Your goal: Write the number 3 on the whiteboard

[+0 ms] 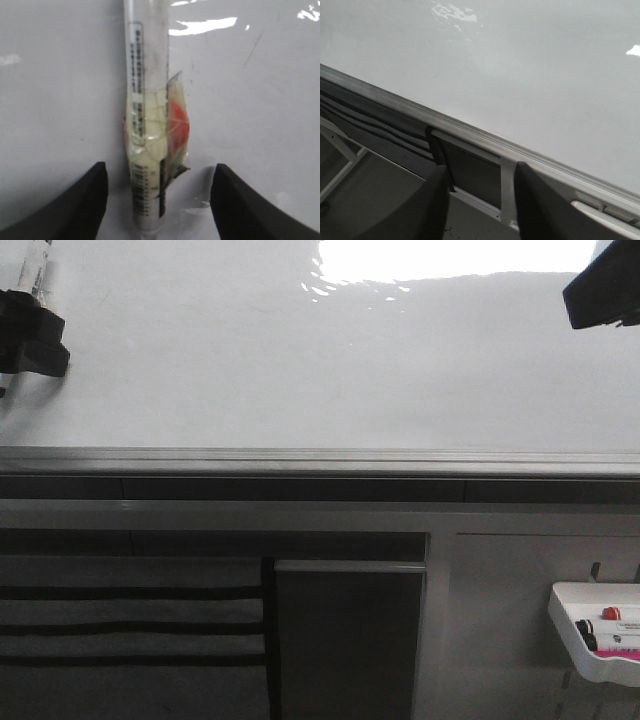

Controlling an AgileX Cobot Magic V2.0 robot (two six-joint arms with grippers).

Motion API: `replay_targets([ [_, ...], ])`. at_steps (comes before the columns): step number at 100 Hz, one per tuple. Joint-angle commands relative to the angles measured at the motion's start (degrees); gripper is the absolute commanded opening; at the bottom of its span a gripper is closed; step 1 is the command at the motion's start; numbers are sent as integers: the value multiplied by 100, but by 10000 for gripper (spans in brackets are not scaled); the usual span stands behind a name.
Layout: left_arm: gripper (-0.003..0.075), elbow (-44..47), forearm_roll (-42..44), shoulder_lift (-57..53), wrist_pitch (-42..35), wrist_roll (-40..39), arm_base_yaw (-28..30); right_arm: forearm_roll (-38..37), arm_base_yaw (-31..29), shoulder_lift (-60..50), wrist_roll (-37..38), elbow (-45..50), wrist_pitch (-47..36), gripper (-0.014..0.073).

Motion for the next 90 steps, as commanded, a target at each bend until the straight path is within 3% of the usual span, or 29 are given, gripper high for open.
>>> replay_targets([
  [1, 388, -200, 2, -119, -437, -8, -47, 17, 3, -27, -59, -216, -445, 272],
  [35, 82, -200, 2, -176, -390, -8, -47, 17, 3, -27, -59, -230, -414, 272],
  [53, -18, -206, 2, -523, 144, -8, -47, 52, 3, -27, -37, -745, 600, 272],
  [70, -20, -382, 135, -1093, 1674, 159, -167, 62, 3, 44, -37, -1405, 1766, 272],
  [90, -20, -1181, -183, -1345, 4014, 1501, -887, 231, 3, 545, -113, -2049, 2898, 272],
])
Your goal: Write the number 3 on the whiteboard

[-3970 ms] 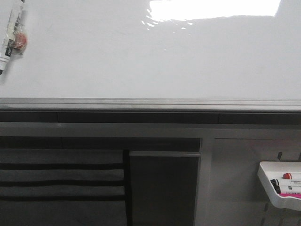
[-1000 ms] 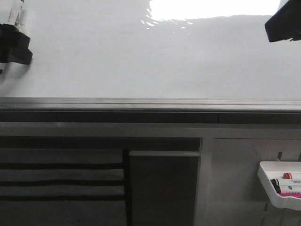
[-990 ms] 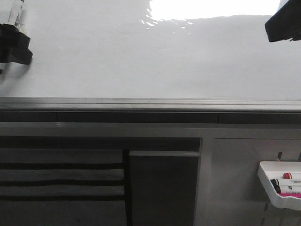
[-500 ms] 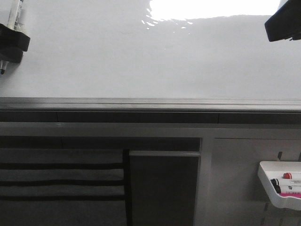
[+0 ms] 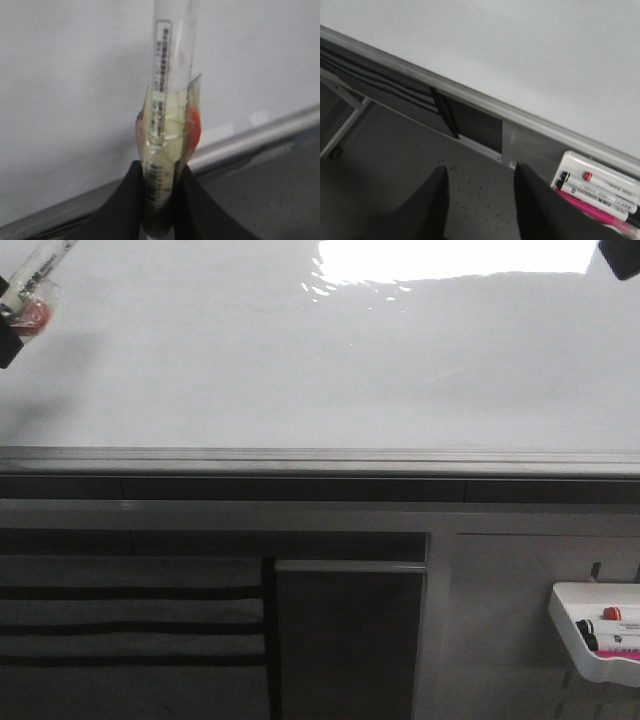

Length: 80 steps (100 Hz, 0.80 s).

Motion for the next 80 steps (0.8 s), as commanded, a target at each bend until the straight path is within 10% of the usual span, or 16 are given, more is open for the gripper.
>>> replay_targets([
  [1, -20, -540, -286, -196, 849, 658, -386, 146, -5, 200, -136, -417, 240, 272],
  [32, -20, -1095, -2346, -196, 1860, 3802, -1727, 2405, 4, 1114, -3355, -1155, 1062, 272],
  [60, -20, -1095, -2433, -152, 1745, 4163, -2177, 3773, 241, 1535, -6425, -1423, 1365, 272],
  [80, -20, -1095, -2433, -152, 1699, 4174, -2177, 3881, 528, 1547, -6834, -1423, 679, 272],
])
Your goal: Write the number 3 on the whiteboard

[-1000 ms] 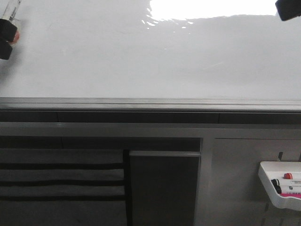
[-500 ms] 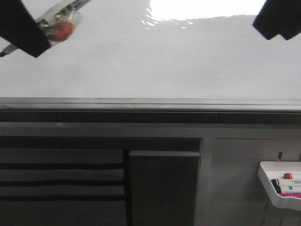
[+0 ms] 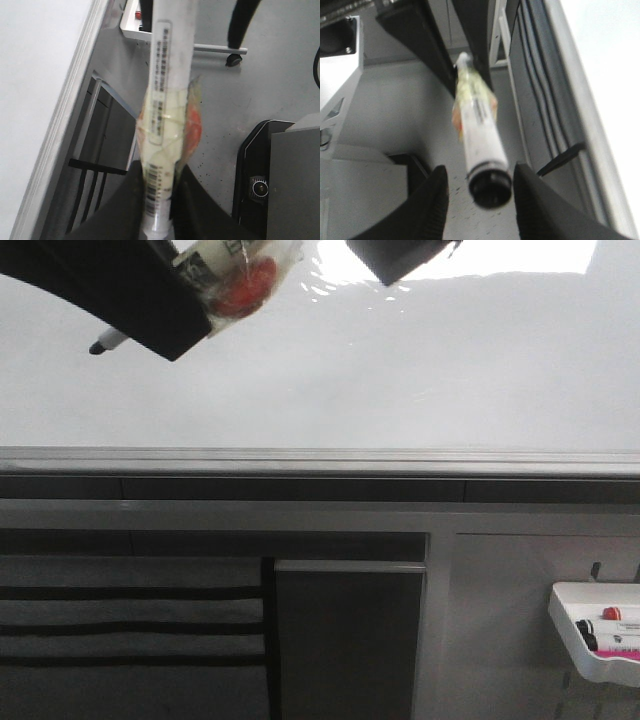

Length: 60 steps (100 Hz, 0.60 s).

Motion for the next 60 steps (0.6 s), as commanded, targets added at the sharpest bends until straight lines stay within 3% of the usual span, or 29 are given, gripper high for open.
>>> replay_targets([
  [1, -20, -205, -209, -116, -252, 20, -49, 297, 124, -110, -226, -199, -435, 272],
  [31, -20, -205, -209, -116, -252, 20, -49, 284, 517, 117, -226, -391, -525, 272],
  [60, -20, -205, -158, -116, -252, 20, -49, 35, 570, 472, -215, -882, -92, 272],
])
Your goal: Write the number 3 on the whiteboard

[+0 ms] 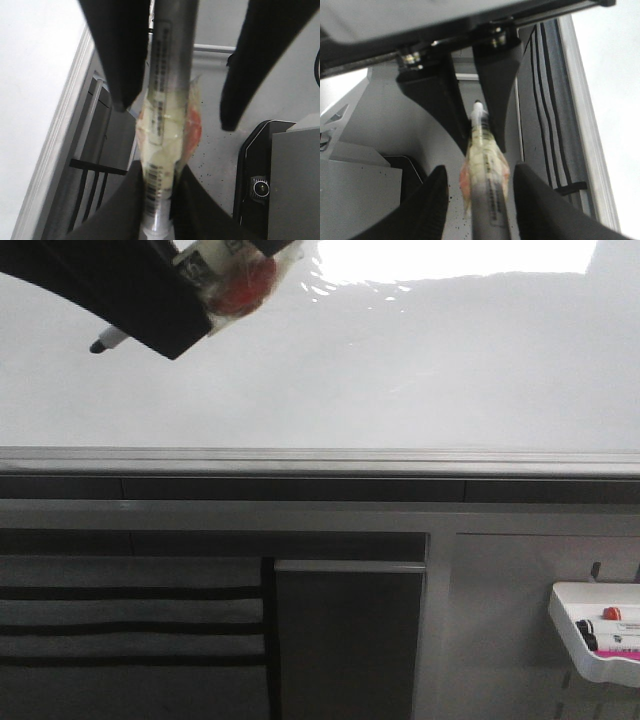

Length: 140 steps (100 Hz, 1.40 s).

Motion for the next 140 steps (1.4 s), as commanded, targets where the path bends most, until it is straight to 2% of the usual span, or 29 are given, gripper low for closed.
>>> replay_targets([
  [1, -20, -205, -146, -116, -242, 0, -49, 108, 27, -117, -53, -229, -73, 272],
  [47, -20, -205, -136, -116, -242, 0, -49, 60, 27, -117, -14, -229, 19, 267],
  [69, -20, -205, -136, -116, -242, 0, -49, 68, 27, -117, -14, -229, -66, 96],
  [97, -13, -205, -115, -116, -274, 0, -38, 68, 27, -117, -14, -229, -66, 15],
  [104, 50, -205, -61, -116, -274, 0, -14, 68, 27, -117, -14, -229, -66, 0],
  [114, 228, -205, -28, -127, -359, -11, -14, 68, 27, -117, 3, -229, -123, 0],
  [121, 326, -205, 48, -195, -524, -233, -14, -37, -12, -171, 164, -229, -243, 0],
  [128, 370, -205, 77, -326, -655, -462, 89, -301, -82, -280, 518, -229, -310, 0],
  [140, 369, -75, 65, -697, -721, -727, 450, -836, -401, -573, 1410, -200, -200, 0],
])
